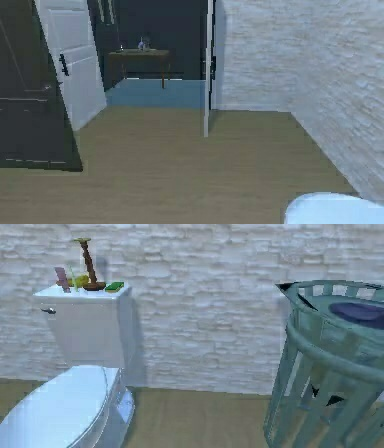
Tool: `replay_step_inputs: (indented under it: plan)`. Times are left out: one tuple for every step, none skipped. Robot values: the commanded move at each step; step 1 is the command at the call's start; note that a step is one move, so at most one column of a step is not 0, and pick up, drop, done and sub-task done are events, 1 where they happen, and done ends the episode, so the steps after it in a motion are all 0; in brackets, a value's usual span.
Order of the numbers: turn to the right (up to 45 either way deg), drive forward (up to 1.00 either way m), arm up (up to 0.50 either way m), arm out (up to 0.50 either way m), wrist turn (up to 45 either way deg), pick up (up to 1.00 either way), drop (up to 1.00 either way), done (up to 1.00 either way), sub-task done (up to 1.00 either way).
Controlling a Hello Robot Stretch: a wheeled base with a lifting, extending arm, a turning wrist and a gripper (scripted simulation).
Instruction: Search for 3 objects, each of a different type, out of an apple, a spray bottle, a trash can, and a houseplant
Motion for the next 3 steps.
replay_step_inputs:
  plan:
    - [-30.0,0.00,0.00,0.00,0.0,0.00,0.00,0.00,0.00]
    - [0.0,0.30,0.00,0.00,0.0,0.00,0.00,0.00,0.00]
    - [21.0,0.00,0.00,0.00,0.0,0.00,0.00,0.00,0.00]
